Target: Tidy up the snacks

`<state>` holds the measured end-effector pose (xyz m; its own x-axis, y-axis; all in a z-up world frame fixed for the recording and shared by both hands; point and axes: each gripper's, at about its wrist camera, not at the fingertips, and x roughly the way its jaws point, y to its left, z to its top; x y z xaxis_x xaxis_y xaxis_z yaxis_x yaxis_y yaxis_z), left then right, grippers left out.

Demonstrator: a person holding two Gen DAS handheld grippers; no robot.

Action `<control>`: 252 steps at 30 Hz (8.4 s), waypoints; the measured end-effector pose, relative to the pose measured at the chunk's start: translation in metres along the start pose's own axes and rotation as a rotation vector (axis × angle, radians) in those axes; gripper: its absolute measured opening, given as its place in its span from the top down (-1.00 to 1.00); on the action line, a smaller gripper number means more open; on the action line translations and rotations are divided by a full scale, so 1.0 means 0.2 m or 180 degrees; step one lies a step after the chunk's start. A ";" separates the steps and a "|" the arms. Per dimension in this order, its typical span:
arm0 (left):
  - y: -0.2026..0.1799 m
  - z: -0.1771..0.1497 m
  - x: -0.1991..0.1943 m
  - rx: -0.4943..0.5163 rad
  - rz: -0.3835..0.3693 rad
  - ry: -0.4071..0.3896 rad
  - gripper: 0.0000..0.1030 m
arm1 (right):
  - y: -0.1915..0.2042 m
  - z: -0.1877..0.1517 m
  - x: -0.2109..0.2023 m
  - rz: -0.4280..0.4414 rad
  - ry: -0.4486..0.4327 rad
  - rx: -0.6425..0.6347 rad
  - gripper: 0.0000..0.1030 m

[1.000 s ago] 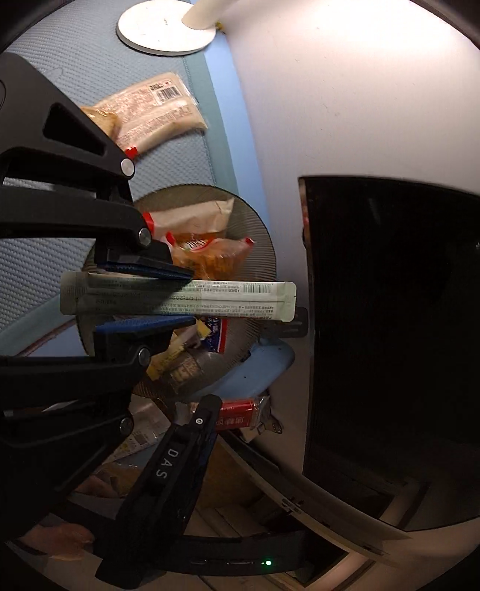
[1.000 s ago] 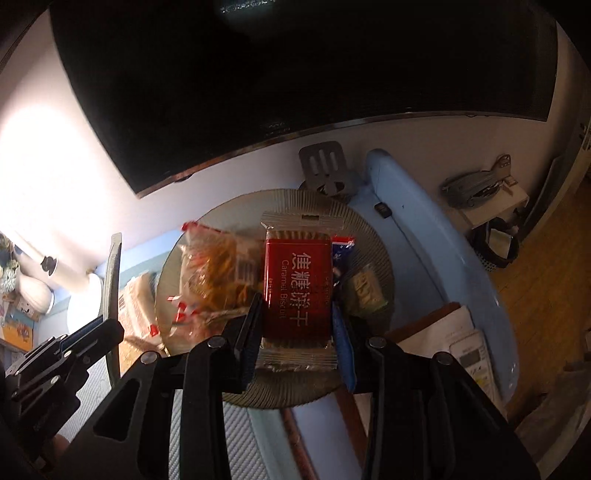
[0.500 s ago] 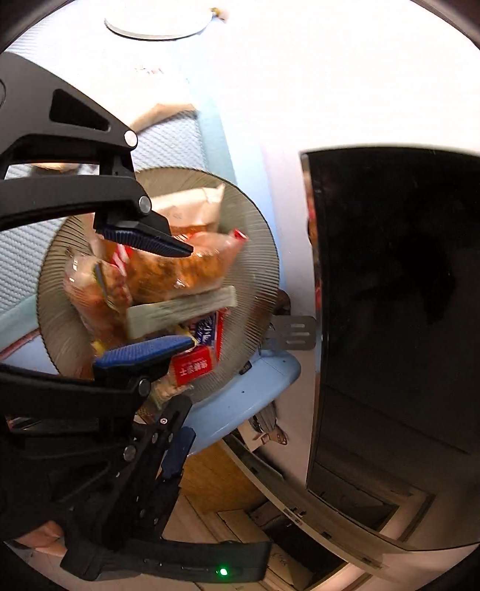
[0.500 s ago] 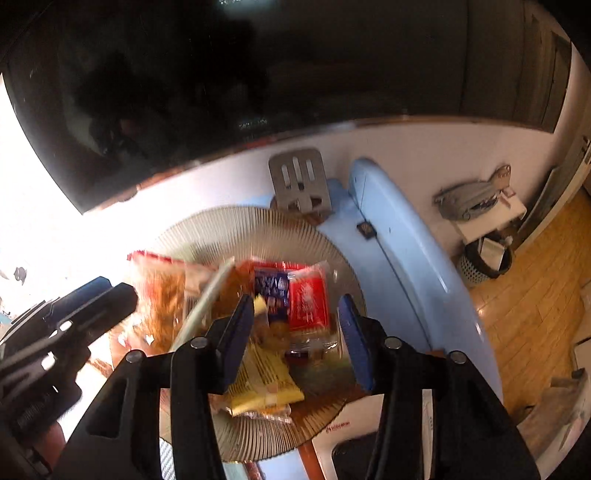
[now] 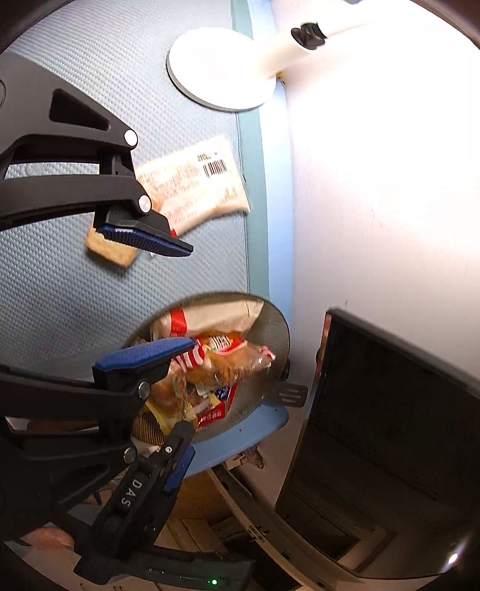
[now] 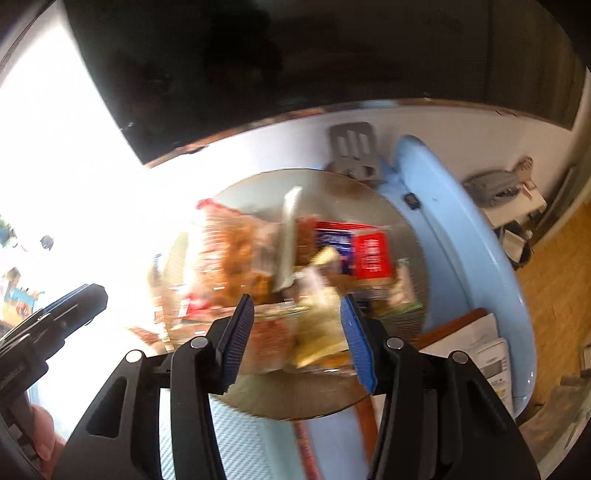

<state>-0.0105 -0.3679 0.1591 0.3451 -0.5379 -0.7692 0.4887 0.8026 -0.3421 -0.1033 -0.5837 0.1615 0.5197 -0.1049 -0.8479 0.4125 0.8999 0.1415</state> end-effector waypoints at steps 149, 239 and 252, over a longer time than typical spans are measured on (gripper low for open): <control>-0.27 -0.12 -0.02 0.0589 0.0240 0.0061 -0.42 | 0.25 -0.08 -0.11 0.0091 -0.0003 -0.0585 -0.07; 0.88 -0.56 -0.50 0.0052 0.1165 0.0143 -0.70 | 1.27 -0.66 -0.09 -0.0338 0.0212 -0.0671 -0.87; 0.72 -0.56 -0.42 0.0322 0.1059 0.0226 -0.70 | 1.06 -0.67 -0.13 -0.0490 0.0201 -0.0374 -0.87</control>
<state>-0.0585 -0.1773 0.1148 0.4439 -0.2292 -0.8663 0.4370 0.8993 -0.0140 -0.1295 -0.3334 0.1442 0.4077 -0.2215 -0.8858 0.3912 0.9190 -0.0497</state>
